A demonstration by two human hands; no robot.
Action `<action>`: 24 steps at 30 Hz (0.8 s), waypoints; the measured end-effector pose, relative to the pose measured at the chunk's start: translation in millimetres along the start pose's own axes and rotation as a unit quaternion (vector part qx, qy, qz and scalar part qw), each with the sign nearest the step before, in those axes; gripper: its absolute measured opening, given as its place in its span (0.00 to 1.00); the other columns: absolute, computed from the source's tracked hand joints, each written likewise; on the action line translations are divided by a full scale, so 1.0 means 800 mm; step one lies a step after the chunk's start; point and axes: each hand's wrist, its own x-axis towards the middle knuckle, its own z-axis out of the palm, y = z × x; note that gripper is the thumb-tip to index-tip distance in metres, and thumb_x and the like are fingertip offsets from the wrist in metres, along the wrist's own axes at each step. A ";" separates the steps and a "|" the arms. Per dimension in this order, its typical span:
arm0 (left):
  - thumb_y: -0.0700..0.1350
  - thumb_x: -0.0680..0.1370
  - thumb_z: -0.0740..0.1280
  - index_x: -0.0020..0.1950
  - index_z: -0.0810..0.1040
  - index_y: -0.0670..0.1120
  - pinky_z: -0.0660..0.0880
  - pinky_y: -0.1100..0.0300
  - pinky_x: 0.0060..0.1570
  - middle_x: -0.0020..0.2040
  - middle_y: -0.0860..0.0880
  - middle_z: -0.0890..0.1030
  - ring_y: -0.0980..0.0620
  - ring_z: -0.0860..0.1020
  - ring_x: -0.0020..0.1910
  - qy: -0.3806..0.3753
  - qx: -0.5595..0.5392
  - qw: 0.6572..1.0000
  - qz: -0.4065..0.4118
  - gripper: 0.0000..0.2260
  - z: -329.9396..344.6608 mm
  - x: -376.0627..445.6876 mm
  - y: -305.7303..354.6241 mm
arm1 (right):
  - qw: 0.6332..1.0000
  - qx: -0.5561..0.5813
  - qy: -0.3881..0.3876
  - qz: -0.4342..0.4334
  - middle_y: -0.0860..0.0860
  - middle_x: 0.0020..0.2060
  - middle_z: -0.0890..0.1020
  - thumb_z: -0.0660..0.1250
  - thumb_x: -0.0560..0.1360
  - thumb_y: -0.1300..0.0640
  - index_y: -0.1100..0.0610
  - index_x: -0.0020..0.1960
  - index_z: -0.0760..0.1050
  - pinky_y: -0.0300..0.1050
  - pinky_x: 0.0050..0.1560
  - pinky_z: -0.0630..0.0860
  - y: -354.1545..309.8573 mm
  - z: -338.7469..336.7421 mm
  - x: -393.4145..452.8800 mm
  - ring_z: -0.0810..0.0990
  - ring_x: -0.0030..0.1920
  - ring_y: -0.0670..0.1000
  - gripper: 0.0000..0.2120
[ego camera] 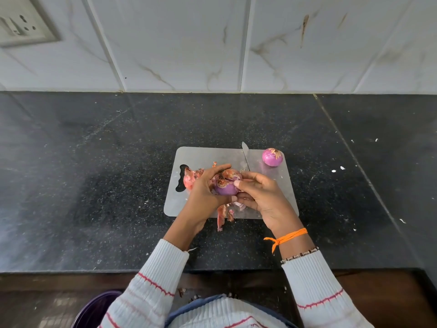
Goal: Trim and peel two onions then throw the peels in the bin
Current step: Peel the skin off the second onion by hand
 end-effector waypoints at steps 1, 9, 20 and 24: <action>0.28 0.64 0.74 0.62 0.74 0.48 0.78 0.60 0.52 0.58 0.45 0.77 0.54 0.79 0.55 0.000 0.004 1.000 0.001 0.30 0.000 0.000 0.000 | 1.000 -0.002 -0.001 -0.003 0.55 0.41 0.82 0.69 0.72 0.64 0.57 0.52 0.76 0.38 0.36 0.81 0.000 0.000 0.000 0.83 0.34 0.45 0.09; 0.28 0.64 0.74 0.62 0.74 0.46 0.77 0.62 0.51 0.54 0.49 0.79 0.57 0.80 0.51 -0.002 0.009 1.000 -0.008 0.29 0.005 -0.002 0.000 | 0.997 -0.069 0.020 -0.042 0.51 0.35 0.82 0.68 0.73 0.65 0.54 0.47 0.76 0.40 0.39 0.81 0.004 -0.005 0.001 0.82 0.32 0.44 0.07; 0.30 0.67 0.73 0.63 0.74 0.45 0.78 0.64 0.50 0.55 0.53 0.78 0.60 0.80 0.50 -0.005 0.002 1.000 -0.024 0.27 0.014 -0.003 0.001 | 0.961 -0.228 0.094 -0.125 0.46 0.38 0.81 0.68 0.69 0.65 0.57 0.51 0.79 0.53 0.47 0.81 0.006 -0.005 -0.004 0.82 0.43 0.49 0.11; 0.31 0.68 0.73 0.62 0.73 0.48 0.77 0.61 0.54 0.57 0.50 0.77 0.56 0.78 0.54 0.005 -0.003 0.999 -0.036 0.26 0.011 -0.001 -0.001 | 0.958 -0.244 0.077 -0.132 0.49 0.42 0.80 0.66 0.74 0.66 0.60 0.56 0.78 0.48 0.48 0.81 0.005 -0.007 -0.001 0.82 0.46 0.50 0.12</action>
